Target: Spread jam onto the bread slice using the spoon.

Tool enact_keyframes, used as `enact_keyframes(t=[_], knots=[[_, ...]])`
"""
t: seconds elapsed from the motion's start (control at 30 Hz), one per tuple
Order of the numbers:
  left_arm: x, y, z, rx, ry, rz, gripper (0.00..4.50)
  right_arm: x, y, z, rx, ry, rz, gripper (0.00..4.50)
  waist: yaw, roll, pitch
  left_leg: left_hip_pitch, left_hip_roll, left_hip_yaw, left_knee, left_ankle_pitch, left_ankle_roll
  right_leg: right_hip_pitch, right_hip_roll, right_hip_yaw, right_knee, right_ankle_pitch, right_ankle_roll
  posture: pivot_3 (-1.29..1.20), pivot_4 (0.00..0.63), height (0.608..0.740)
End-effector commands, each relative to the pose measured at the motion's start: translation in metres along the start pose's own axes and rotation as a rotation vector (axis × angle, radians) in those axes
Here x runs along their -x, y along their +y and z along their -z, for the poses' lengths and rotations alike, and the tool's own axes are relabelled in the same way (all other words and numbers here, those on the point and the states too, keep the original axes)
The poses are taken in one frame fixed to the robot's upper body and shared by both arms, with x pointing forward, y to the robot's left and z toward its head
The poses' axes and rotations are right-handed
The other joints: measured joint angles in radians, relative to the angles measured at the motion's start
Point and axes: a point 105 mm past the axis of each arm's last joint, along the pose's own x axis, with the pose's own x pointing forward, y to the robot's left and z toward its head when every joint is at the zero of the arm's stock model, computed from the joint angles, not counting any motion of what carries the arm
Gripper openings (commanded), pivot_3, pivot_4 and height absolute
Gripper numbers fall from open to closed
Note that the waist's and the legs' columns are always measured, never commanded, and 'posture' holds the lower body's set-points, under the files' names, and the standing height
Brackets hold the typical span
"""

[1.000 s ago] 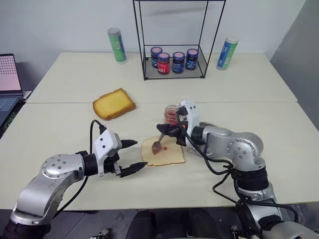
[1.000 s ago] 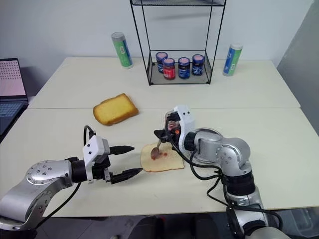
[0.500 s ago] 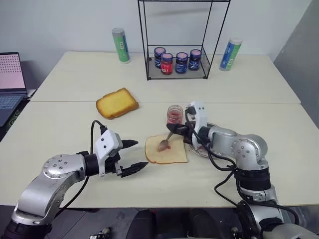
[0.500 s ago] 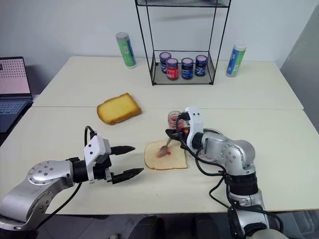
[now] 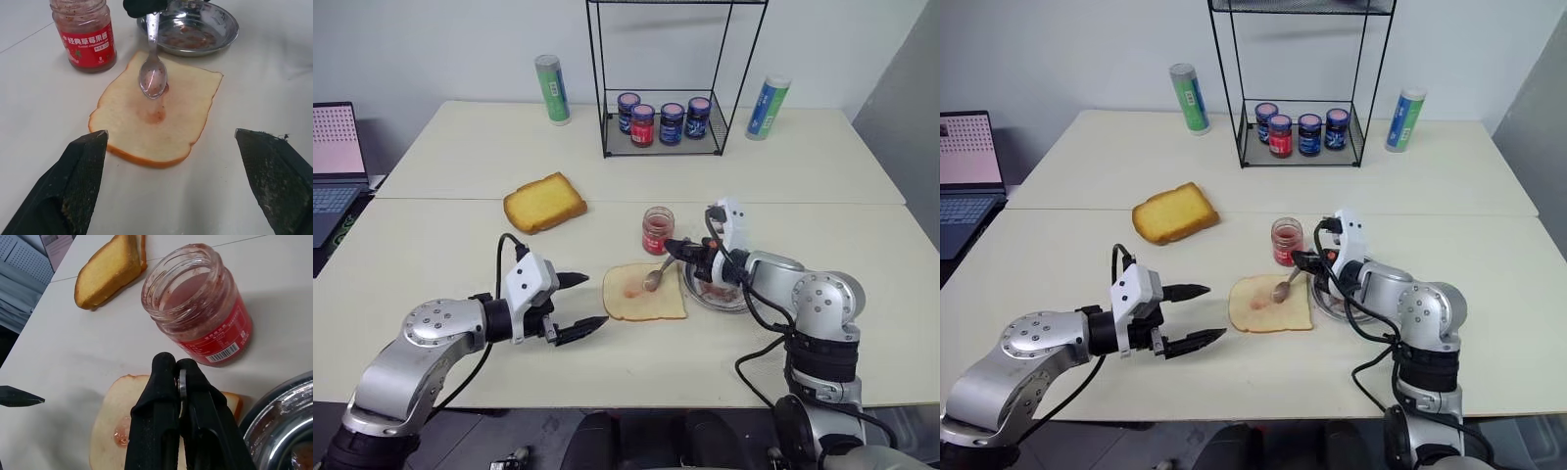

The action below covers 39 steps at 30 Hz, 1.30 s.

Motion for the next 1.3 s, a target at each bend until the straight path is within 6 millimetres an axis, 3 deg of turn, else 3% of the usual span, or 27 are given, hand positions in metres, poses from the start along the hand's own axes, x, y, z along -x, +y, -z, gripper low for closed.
enact_keyframes(t=[0.03, 0.27, 0.53, 0.7, 0.9, 1.1, 1.3], knots=[[0.0, -0.001, -0.009, -0.039, -0.028, 0.007, 4.35, 0.013, -0.008, -0.007, -0.013, -0.025, 0.04, 0.08, 0.0, 0.0, 0.0, 0.0, 0.0, 0.0, 0.0, 0.0, 0.0, 0.0, 0.0, 0.0, 0.0, 0.0, 0.0, 0.0, 0.15, 0.74], [-0.001, 0.0, -0.009, -0.039, -0.029, 0.005, 4.35, 0.015, 0.008, -0.006, -0.213, -0.032, -0.118, 0.08, -0.005, 0.0, 0.0, 0.0, 0.0, 0.0, 0.0, 0.0, 0.0, 0.0, 0.0, 0.0, 0.0, 0.0, 0.0, 0.0, 0.15, 0.74], [-0.002, 0.001, -0.009, -0.042, -0.027, 0.002, 4.35, -0.008, 0.031, 0.002, -0.348, -0.009, -0.179, 0.08, -0.013, 0.0, 0.0, 0.0, 0.001, 0.0, -0.001, 0.0, 0.0, 0.0, 0.001, 0.0, 0.0, 0.0, 0.0, 0.0, 0.15, 0.74], [-0.001, 0.001, -0.01, -0.044, -0.025, 0.0, 4.35, -0.017, 0.023, 0.02, -0.354, 0.06, -0.131, 0.08, -0.013, 0.001, 0.0, 0.0, 0.001, 0.0, -0.001, 0.0, 0.0, -0.001, 0.001, 0.0, 0.0, 0.0, 0.0, 0.0, 0.15, 0.74], [-0.001, 0.001, -0.009, -0.048, -0.022, -0.001, 4.35, -0.017, 0.011, 0.027, -0.351, 0.073, -0.085, 0.08, -0.013, 0.001, 0.0, 0.0, 0.001, 0.0, -0.001, 0.0, 0.0, -0.001, 0.001, 0.0, 0.0, 0.0, 0.0, 0.0, 0.15, 0.74], [0.0, 0.0, -0.008, -0.048, -0.019, -0.001, 4.35, 0.0, -0.005, 0.019, -0.324, 0.052, -0.06, 0.08, -0.013, 0.001, 0.0, 0.001, 0.001, 0.0, -0.001, 0.0, 0.0, -0.001, 0.001, 0.0, 0.0, 0.0, 0.0, 0.0, 0.15, 0.74], [0.0, 0.001, -0.008, -0.05, -0.022, 0.0, 4.35, 0.004, 0.013, 0.001, -0.321, -0.005, -0.148, 0.08, -0.012, 0.001, 0.0, 0.001, 0.001, 0.0, -0.001, 0.0, 0.0, 0.0, 0.001, 0.0, 0.0, 0.0, 0.0, 0.0, 0.15, 0.74]])
